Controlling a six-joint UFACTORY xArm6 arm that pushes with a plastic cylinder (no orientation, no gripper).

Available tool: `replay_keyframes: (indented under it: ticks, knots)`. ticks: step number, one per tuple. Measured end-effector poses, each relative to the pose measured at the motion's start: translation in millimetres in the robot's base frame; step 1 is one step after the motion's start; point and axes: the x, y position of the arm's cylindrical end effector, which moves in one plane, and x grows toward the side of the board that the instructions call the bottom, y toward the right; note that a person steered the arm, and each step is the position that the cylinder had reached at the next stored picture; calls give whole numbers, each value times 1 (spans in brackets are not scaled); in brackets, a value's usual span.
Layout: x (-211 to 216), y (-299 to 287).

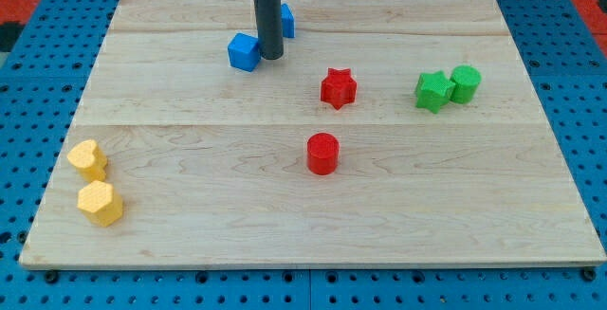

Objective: Slide the blue cube to the bottom left side of the blue triangle

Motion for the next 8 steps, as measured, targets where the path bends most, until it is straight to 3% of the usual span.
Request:
replay_keyframes:
  ticks: [2,4,6,7,8]
  knots:
    - [9,1]
    - [-15,1]
    - [50,2]
    - [46,-38]
    - [7,-40]
